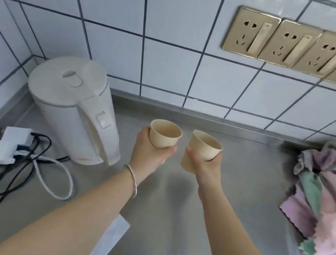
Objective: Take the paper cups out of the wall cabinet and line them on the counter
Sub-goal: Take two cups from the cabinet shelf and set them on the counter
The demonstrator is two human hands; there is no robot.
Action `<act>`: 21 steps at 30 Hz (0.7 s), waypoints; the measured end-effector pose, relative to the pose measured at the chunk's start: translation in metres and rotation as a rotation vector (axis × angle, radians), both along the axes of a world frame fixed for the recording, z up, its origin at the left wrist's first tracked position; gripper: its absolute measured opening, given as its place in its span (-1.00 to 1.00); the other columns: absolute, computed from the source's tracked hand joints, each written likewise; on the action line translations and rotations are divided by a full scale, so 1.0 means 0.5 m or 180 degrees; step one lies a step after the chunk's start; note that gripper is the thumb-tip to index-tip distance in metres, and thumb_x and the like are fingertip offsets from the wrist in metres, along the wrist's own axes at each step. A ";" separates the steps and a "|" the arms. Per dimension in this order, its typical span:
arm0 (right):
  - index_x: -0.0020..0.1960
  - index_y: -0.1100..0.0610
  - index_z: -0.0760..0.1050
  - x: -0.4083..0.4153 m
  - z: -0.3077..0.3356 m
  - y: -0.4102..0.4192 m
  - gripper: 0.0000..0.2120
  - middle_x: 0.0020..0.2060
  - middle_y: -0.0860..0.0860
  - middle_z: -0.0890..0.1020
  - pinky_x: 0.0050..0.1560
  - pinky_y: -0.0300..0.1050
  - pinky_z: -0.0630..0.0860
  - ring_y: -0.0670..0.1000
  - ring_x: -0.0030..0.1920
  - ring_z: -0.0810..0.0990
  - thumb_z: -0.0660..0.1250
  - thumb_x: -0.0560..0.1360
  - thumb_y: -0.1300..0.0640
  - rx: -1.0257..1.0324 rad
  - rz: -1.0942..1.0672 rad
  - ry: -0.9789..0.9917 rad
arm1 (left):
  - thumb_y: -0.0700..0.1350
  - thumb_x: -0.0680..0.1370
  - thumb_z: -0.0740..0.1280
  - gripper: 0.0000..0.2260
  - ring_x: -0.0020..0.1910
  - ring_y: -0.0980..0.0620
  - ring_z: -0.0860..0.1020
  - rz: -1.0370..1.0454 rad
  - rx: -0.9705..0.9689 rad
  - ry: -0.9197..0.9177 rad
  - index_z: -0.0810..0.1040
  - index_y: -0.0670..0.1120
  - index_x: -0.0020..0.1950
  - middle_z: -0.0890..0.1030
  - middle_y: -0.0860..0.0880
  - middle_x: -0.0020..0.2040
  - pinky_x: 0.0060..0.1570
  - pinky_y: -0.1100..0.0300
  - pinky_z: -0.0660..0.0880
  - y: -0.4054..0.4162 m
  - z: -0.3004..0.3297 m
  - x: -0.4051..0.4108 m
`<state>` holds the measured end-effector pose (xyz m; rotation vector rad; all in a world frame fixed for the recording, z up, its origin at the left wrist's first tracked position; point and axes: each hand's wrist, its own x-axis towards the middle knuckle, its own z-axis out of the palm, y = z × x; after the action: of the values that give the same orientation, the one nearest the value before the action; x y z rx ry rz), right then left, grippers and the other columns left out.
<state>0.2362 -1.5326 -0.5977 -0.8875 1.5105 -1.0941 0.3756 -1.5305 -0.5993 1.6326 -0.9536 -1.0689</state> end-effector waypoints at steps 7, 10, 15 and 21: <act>0.32 0.00 0.26 -0.010 -0.071 -0.142 -0.31 0.05 -0.11 0.52 0.00 -0.15 0.42 -0.02 0.05 0.52 0.52 0.29 0.14 -0.0099 0.0195 0.0920 | -0.14 0.25 0.57 -0.41 0.01 0.07 0.55 0.0224 -0.0024 -0.0325 0.43 0.02 0.21 0.57 0.10 0.01 0.00 0.26 0.44 -0.131 -0.072 -0.001; 0.30 -0.03 0.27 -0.014 -0.095 -0.185 -0.32 0.01 -0.14 0.53 -0.01 -0.15 0.43 -0.04 0.01 0.51 0.51 0.29 0.11 -0.0103 0.0275 0.1112 | -0.14 0.25 0.57 -0.38 0.02 0.09 0.54 0.0295 -0.0025 -0.0463 0.42 0.02 0.25 0.61 0.05 0.09 -0.02 0.33 0.40 -0.175 -0.104 -0.010; 0.28 -0.07 0.27 -0.013 -0.134 -0.216 -0.35 -0.03 -0.15 0.53 -0.06 -0.18 0.41 -0.05 -0.03 0.51 0.50 0.30 0.12 -0.0072 0.0424 0.1153 | -0.16 0.25 0.57 -0.39 0.02 0.10 0.53 0.0388 -0.0020 -0.0608 0.43 0.01 0.24 0.62 0.03 0.13 -0.05 0.37 0.36 -0.209 -0.140 -0.022; 0.31 -0.04 0.26 -0.016 -0.163 -0.217 -0.34 0.01 -0.13 0.53 -0.03 -0.20 0.40 -0.04 0.00 0.51 0.50 0.32 0.11 -0.0095 0.0453 0.1113 | -0.18 0.26 0.56 -0.37 -0.01 0.11 0.50 0.0535 -0.0064 -0.0651 0.40 0.00 0.26 0.59 0.04 0.08 -0.01 0.31 0.38 -0.211 -0.167 -0.022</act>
<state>0.2282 -1.6410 -0.6794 -1.2362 1.6863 -0.8911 0.3648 -1.6361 -0.6828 1.7959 -0.9360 -0.7878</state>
